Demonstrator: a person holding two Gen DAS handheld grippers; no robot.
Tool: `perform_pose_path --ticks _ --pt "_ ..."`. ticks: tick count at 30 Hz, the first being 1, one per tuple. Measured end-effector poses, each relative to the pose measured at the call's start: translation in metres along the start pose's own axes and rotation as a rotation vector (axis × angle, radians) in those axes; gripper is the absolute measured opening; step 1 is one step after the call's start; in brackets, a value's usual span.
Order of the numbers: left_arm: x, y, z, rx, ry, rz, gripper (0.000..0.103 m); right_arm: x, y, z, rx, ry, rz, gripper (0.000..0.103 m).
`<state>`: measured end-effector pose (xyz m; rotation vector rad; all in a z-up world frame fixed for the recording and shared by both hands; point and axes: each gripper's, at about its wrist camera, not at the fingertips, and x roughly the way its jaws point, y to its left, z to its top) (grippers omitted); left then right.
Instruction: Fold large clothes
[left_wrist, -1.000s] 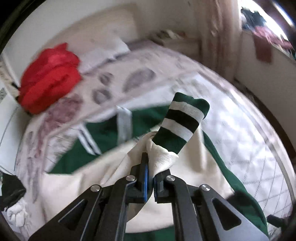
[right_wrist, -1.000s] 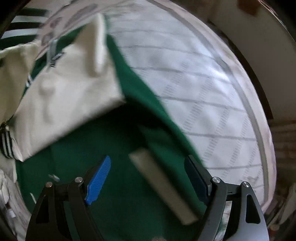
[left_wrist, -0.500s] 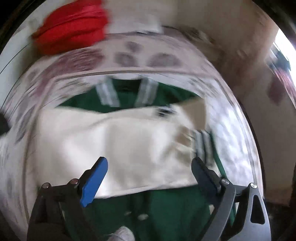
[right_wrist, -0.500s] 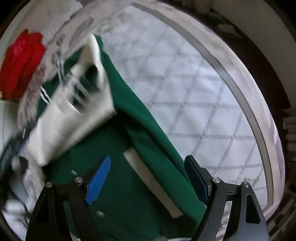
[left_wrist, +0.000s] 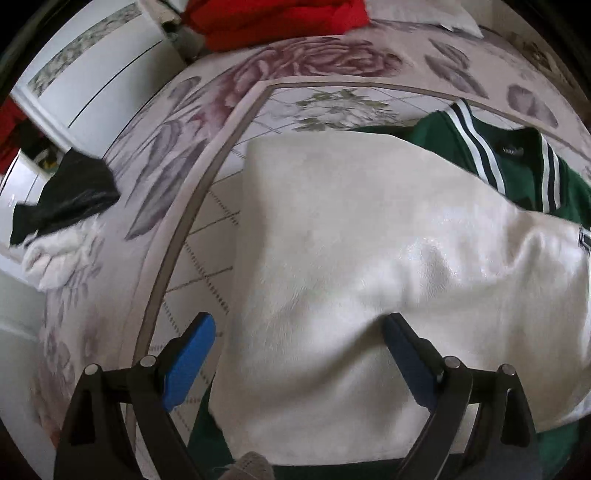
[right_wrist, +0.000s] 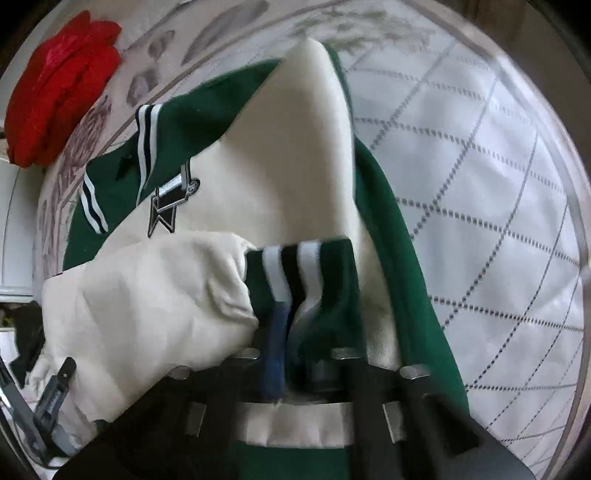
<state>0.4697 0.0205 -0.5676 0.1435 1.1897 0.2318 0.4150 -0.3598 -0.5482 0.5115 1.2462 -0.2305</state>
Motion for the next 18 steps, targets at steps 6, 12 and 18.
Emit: perform_pose_path --ticks 6,12,18 --pt "-0.035 -0.015 0.006 0.052 -0.050 -0.061 0.094 -0.013 -0.028 0.013 0.082 0.089 0.068 0.014" --pt "-0.105 -0.025 -0.027 0.057 -0.082 -0.178 0.094 -0.098 -0.079 -0.051 0.056 0.088 -0.104 0.048" --pt "-0.105 -0.076 -0.088 0.131 0.026 -0.206 0.094 -0.089 -0.094 -0.077 -0.083 0.197 -0.173 0.048"
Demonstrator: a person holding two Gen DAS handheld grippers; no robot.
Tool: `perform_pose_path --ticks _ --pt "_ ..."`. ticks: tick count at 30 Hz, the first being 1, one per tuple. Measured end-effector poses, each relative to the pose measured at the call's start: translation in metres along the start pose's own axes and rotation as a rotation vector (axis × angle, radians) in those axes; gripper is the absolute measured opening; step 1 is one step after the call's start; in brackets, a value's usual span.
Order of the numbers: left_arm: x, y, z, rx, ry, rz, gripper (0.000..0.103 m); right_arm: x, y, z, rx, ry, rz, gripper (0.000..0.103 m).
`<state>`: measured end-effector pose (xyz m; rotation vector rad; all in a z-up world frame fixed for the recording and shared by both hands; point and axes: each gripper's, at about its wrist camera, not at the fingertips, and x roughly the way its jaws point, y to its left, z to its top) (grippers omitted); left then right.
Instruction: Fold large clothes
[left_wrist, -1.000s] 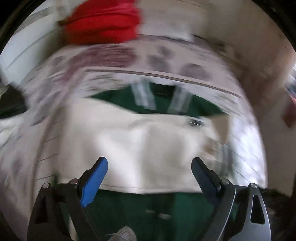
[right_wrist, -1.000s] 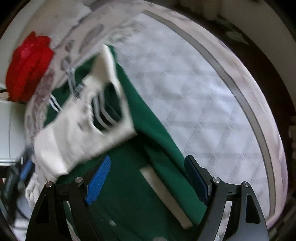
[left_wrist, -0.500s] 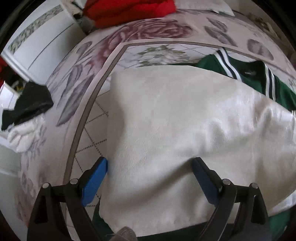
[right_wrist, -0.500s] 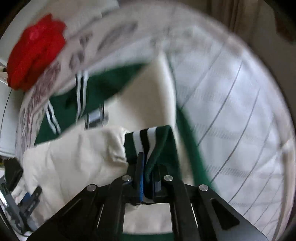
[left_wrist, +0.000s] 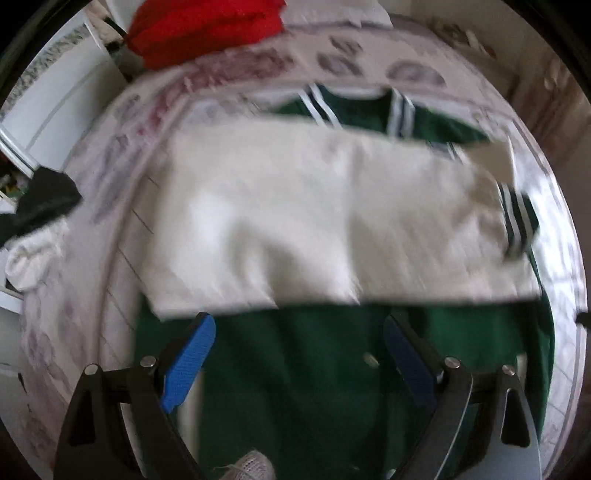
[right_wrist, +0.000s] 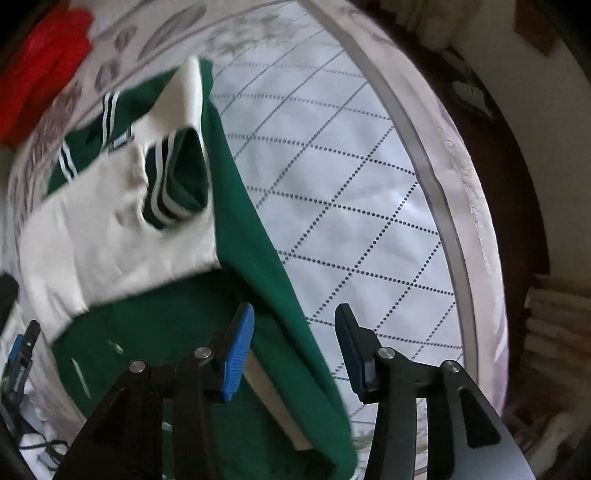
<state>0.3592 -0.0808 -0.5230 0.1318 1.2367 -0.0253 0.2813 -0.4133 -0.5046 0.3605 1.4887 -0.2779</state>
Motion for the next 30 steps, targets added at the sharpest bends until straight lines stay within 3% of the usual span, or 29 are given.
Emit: perform_pose_path --ticks 4,7,8,10,12,14,15,17,21,23,24,25,26,27,28,30 --pt "0.031 -0.053 -0.024 0.065 0.046 0.054 0.094 0.039 0.025 0.016 -0.238 0.059 -0.038 0.048" --pt "0.054 -0.080 -0.034 0.095 0.059 0.133 0.094 0.067 0.032 0.030 -0.305 0.087 -0.007 0.047" --pt "0.063 -0.085 -0.035 0.093 0.071 0.163 0.094 0.069 0.025 0.037 -0.273 0.070 0.032 0.044" --pt "0.072 -0.086 -0.035 0.064 0.087 0.186 0.095 0.068 -0.007 0.044 -0.119 0.057 0.190 0.026" --pt "0.075 -0.086 -0.034 0.032 0.093 0.192 0.096 0.072 -0.048 0.045 0.033 0.045 0.239 0.014" --pt "0.076 -0.086 -0.031 0.010 0.096 0.207 0.100 0.084 -0.096 0.041 0.212 0.060 0.320 0.013" --pt "0.077 -0.086 -0.031 0.007 0.096 0.214 0.102 0.095 -0.121 0.036 0.316 0.094 0.431 0.010" --pt "0.078 -0.088 -0.029 -0.006 0.098 0.231 0.102 0.100 -0.137 0.036 0.360 0.131 0.524 0.010" --pt "0.067 -0.098 -0.026 -0.016 0.093 0.281 0.102 0.073 -0.110 0.046 0.086 0.099 0.409 0.023" --pt "0.047 -0.098 -0.031 -0.041 0.072 0.292 0.102 0.081 -0.106 0.048 0.007 0.097 0.350 0.015" --pt "0.040 -0.098 -0.033 -0.052 0.063 0.289 0.102 0.086 -0.114 0.049 0.050 0.118 0.372 0.007" --pt "0.027 -0.097 -0.036 -0.062 0.049 0.294 0.102 0.088 -0.121 0.054 0.100 0.146 0.395 0.007" --pt "0.016 -0.099 -0.040 -0.067 0.036 0.307 0.102 0.084 -0.124 0.054 0.115 0.162 0.392 0.008" --pt "0.005 -0.098 -0.044 -0.074 0.028 0.315 0.102 0.072 -0.125 0.051 0.113 0.182 0.357 0.017" --pt "-0.008 -0.096 -0.052 -0.092 0.027 0.319 0.102 0.060 -0.124 0.042 0.078 0.196 0.321 0.034" --pt "-0.026 -0.093 -0.069 -0.120 0.036 0.324 0.102 0.040 -0.125 0.015 0.000 0.222 0.328 0.054"
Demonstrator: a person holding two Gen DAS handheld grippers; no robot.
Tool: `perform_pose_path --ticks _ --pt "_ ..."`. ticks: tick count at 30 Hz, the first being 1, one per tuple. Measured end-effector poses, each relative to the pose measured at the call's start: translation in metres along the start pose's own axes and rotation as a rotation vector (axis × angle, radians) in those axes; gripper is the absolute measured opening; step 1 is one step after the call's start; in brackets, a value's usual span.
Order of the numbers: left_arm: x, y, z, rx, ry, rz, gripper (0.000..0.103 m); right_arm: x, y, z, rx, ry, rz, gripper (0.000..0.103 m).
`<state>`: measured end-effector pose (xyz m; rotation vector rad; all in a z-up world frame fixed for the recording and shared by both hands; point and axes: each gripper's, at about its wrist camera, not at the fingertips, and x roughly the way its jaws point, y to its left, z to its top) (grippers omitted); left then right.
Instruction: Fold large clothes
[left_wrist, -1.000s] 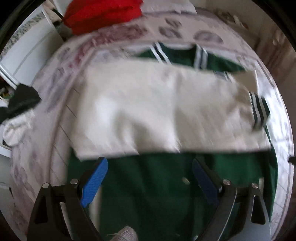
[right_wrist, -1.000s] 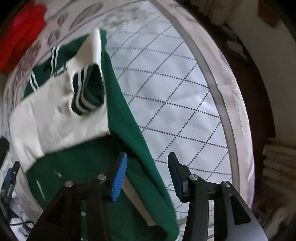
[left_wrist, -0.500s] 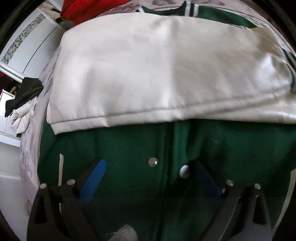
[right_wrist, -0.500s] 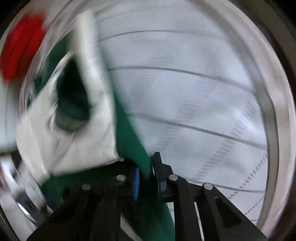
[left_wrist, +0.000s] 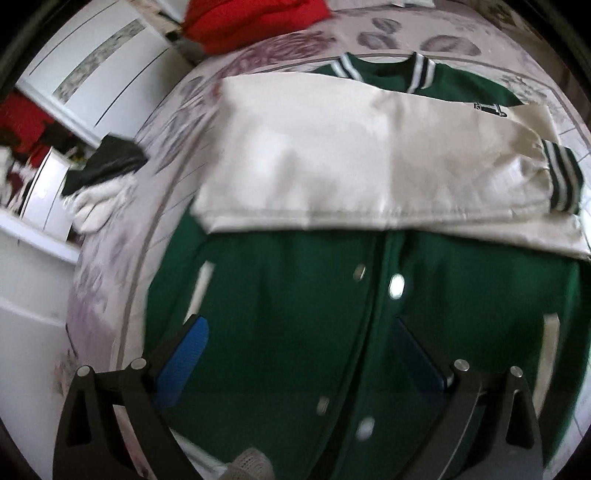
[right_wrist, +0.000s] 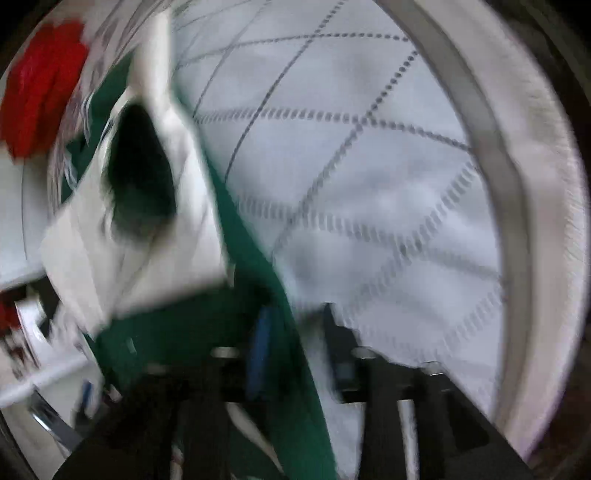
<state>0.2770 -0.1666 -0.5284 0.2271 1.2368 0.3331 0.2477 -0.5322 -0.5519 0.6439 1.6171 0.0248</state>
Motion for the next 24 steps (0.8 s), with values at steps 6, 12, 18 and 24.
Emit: perform_pose_path --ticks 6,12,18,24 --pt "-0.007 0.019 -0.078 0.011 0.133 0.037 0.102 0.039 -0.034 -0.098 -0.008 0.182 0.001 0.018" --pt "0.012 0.037 -0.136 0.005 0.257 0.037 0.102 0.016 -0.069 -0.137 0.125 0.096 0.065 0.034" --pt "0.026 0.035 -0.154 0.028 0.252 0.046 0.102 0.032 -0.060 -0.164 -0.020 0.097 0.027 0.016" --pt "0.028 0.072 -0.171 -0.034 0.275 0.053 0.102 0.026 -0.054 -0.195 0.034 0.103 0.025 0.007"
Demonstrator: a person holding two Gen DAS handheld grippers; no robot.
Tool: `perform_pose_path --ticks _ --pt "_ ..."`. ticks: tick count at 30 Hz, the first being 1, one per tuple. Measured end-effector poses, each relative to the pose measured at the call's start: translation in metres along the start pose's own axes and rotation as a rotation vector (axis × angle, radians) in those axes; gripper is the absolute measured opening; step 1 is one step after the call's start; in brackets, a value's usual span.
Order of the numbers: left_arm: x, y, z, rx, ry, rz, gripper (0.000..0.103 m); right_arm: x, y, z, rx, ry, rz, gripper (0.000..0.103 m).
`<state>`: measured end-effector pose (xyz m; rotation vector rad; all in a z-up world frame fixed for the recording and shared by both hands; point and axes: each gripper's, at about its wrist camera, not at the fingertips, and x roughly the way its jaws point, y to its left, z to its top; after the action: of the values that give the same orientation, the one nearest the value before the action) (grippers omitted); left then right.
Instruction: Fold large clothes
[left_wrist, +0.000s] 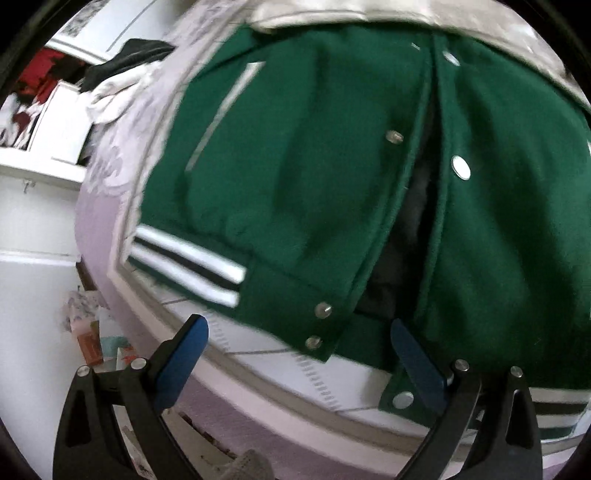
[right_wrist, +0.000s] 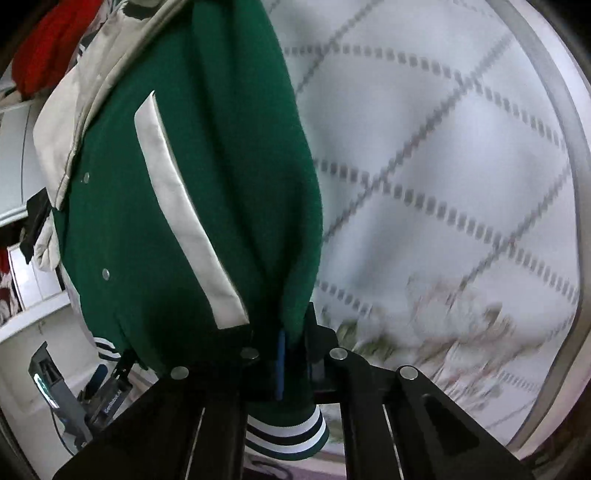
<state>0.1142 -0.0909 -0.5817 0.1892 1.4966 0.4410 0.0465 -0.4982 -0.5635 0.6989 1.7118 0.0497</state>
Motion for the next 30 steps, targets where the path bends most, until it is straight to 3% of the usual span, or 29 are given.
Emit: perform_pose_path --ticks 2,6,8,9,10,12,16,18,19,20,21,22,23,24,27,30 --pt "-0.004 0.028 -0.010 -0.041 -0.003 0.018 0.102 0.005 -0.004 -0.019 0.009 0.030 0.011 0.006" --pt "-0.005 0.085 -0.034 -0.123 0.014 0.066 0.102 0.038 -0.008 -0.055 0.025 0.212 0.063 0.008" --pt "0.000 0.105 -0.044 -0.167 0.039 0.058 0.102 0.033 -0.004 -0.065 -0.001 0.236 0.037 0.018" --pt "0.003 0.112 -0.048 -0.188 0.055 0.048 0.102 0.025 -0.001 -0.067 -0.033 0.220 0.016 0.030" --pt "0.007 0.118 -0.053 -0.215 0.066 0.024 0.102 0.016 0.003 -0.068 -0.064 0.197 -0.017 0.048" --pt "0.012 0.120 -0.058 -0.260 0.077 -0.045 0.101 -0.007 0.010 -0.066 -0.101 0.142 -0.049 0.066" --pt "0.039 0.101 -0.058 -0.300 0.108 -0.338 0.099 -0.032 0.008 -0.048 -0.110 0.105 -0.067 0.066" --pt "0.052 0.085 -0.055 -0.279 0.136 -0.384 0.099 -0.025 0.019 -0.035 -0.118 0.097 -0.089 0.066" --pt "0.061 0.074 -0.053 -0.254 0.138 -0.411 0.087 -0.013 0.034 -0.024 -0.115 0.090 -0.099 0.066" --pt "0.064 0.068 -0.052 -0.236 0.136 -0.400 0.071 -0.017 0.024 -0.004 -0.110 0.083 -0.108 0.066" --pt "0.066 0.062 -0.052 -0.211 0.130 -0.412 0.037 -0.017 0.023 0.000 -0.102 0.076 -0.118 0.066" --pt "0.064 0.057 -0.051 -0.197 0.105 -0.455 0.023 0.000 0.027 0.006 -0.096 0.071 -0.123 0.066" --pt "0.058 0.055 -0.051 -0.182 0.081 -0.427 0.018 0.002 0.025 0.009 -0.081 0.062 -0.124 0.066" --pt "0.049 0.053 -0.051 -0.166 0.048 -0.420 0.001 0.002 0.023 0.010 -0.072 0.059 -0.124 0.066" --pt "0.014 0.065 -0.050 -0.137 -0.076 -0.357 0.000 0.003 0.022 0.010 -0.057 0.051 -0.132 0.066" --pt "-0.001 0.095 -0.039 -0.182 -0.137 -0.314 0.000 0.023 0.033 0.012 -0.067 0.062 -0.133 0.066"
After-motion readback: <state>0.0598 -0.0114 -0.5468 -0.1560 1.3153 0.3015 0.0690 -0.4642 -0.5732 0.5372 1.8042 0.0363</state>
